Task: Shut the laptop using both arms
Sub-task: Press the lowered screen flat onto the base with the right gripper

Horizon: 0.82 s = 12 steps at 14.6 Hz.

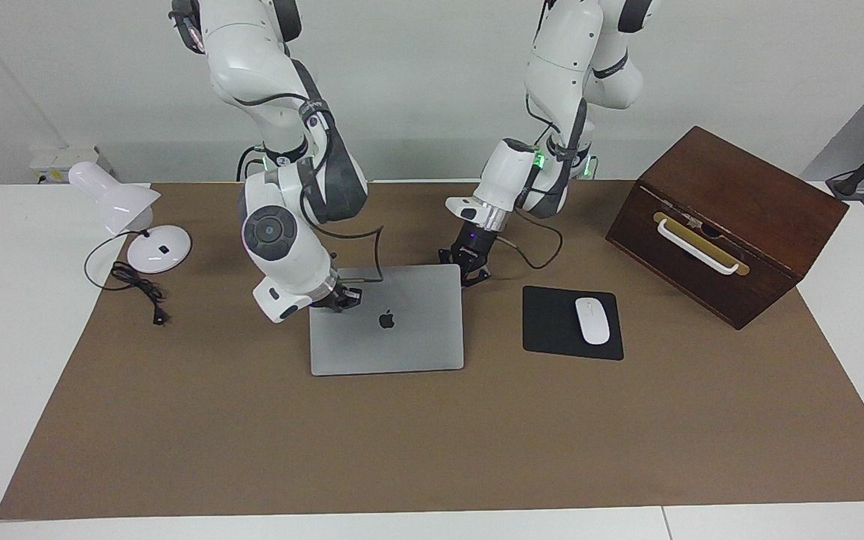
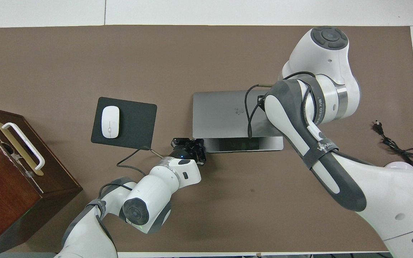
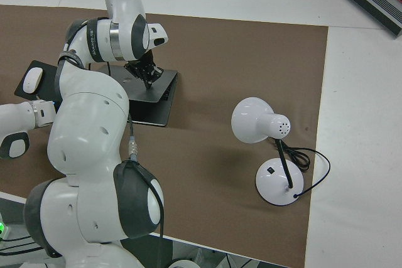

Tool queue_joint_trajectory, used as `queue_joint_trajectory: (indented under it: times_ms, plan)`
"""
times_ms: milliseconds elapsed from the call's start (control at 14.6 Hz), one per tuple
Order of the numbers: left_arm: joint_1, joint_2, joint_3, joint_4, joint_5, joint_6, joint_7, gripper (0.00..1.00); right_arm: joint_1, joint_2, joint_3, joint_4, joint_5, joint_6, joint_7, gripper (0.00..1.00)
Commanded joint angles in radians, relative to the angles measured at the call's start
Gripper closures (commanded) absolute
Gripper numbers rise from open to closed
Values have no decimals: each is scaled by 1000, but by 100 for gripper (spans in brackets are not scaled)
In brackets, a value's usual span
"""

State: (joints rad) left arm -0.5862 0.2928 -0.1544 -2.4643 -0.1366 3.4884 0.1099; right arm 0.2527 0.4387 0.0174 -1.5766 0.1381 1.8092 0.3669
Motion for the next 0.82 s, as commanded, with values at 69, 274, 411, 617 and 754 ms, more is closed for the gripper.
queue_joint_trajectory:
  times_ms: [69, 274, 411, 617, 754]
  plan:
    - [-17, 43, 18, -1, 3, 14, 13, 100, -3, -35, 10, -62, 23, 44, 20, 100]
    - [-17, 45, 18, -1, 3, 14, 13, 100, -1, -34, 12, -68, 23, 55, 21, 100]
    - [-18, 45, 18, -1, 2, 14, 13, 100, -1, -34, 12, -77, 23, 70, 21, 100]
    - [-17, 45, 18, -1, 2, 14, 11, 100, -1, -32, 10, -80, 23, 76, 21, 100]
    - [-17, 45, 18, -1, 2, 14, 11, 100, -1, -32, 10, -88, 23, 88, 21, 100]
